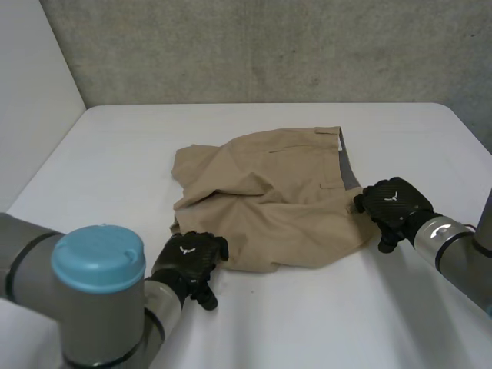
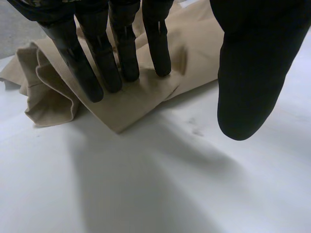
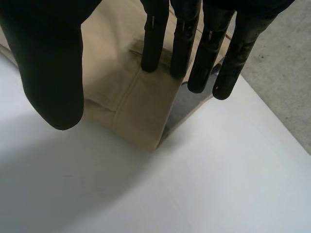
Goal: Fold the shorts.
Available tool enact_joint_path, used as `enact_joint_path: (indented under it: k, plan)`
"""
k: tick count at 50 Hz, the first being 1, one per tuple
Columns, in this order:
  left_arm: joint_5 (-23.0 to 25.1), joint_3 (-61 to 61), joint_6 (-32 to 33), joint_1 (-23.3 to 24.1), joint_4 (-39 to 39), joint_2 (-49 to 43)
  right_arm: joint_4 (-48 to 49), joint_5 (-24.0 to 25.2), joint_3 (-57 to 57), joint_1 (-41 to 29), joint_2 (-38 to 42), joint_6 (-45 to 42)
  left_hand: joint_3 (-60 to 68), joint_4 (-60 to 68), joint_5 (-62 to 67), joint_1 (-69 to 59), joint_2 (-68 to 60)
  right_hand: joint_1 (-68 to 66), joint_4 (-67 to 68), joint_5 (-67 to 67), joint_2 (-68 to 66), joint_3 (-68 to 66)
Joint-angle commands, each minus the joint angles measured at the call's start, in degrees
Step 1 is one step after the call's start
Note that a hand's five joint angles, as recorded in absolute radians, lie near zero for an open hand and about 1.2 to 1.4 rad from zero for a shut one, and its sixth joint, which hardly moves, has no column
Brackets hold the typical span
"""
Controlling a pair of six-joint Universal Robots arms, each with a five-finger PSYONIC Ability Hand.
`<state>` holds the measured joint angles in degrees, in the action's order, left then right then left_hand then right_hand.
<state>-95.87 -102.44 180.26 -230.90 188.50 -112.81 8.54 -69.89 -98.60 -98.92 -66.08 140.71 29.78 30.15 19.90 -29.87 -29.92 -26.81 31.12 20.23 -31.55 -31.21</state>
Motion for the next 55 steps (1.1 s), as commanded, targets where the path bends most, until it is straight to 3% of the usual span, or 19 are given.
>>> enact_joint_path:
  k: [1, 16, 20, 26, 36, 41, 48, 55]
  plan:
    - [-0.5, 3.6, 0.6, -2.1, 4.6, -4.3, 2.8, -0.1, 2.6, -0.2, 4.5, -1.4, 4.2, 3.8, 4.0, -4.1, -4.0, -7.7, 3.4, 4.2, -2.9, -3.3]
    - [-1.2, 8.3, 5.4, -4.7, 5.9, -8.1, 3.2, -0.2, 8.2, -0.7, 10.3, -2.0, 4.0, 3.6, 3.9, -3.9, -3.8, -11.2, 6.9, 7.8, -6.4, -6.8]
    - [-1.2, 9.1, 5.5, -4.8, 6.2, -8.7, 3.6, -0.3, 9.0, -0.7, 11.1, -1.9, 4.0, 3.6, 3.9, -3.9, -3.9, -19.8, 15.4, 16.3, -15.0, -15.4]
    - [-1.2, 10.4, 5.5, -4.8, 7.1, -9.6, 5.8, -0.2, 9.6, -0.8, 11.5, -1.8, 4.1, 3.8, 4.0, -4.1, -4.0, -53.2, 48.9, 49.7, -48.4, -48.8]
    - [-1.2, 11.9, 5.5, -4.9, 9.5, -10.9, 5.9, -0.4, 9.6, -0.8, 11.2, -0.9, 6.3, 6.0, 6.2, -6.2, -6.2, -53.2, 48.9, 49.8, -48.4, -48.8]
    - [-1.2, 12.7, 5.5, -5.3, 10.7, -11.6, 5.3, -0.7, 9.5, -0.9, 10.7, 1.3, 18.9, 18.6, 18.8, -18.8, -18.8, -53.2, 48.9, 49.8, -48.4, -48.8]
    - [-1.2, 12.8, 5.5, -6.5, 12.0, -11.6, 3.1, -0.9, 9.1, -0.7, 7.3, 6.2, 49.4, 49.0, 49.2, -49.3, -49.2, -53.2, 48.9, 49.8, -48.4, -48.8]
    - [-1.2, 11.8, 5.5, -7.6, 11.7, -10.6, -1.9, -1.3, 9.4, -0.7, 5.2, 9.3, 50.2, 49.8, 50.1, -50.1, -50.1, -53.2, 48.9, 49.8, -48.4, -48.8]
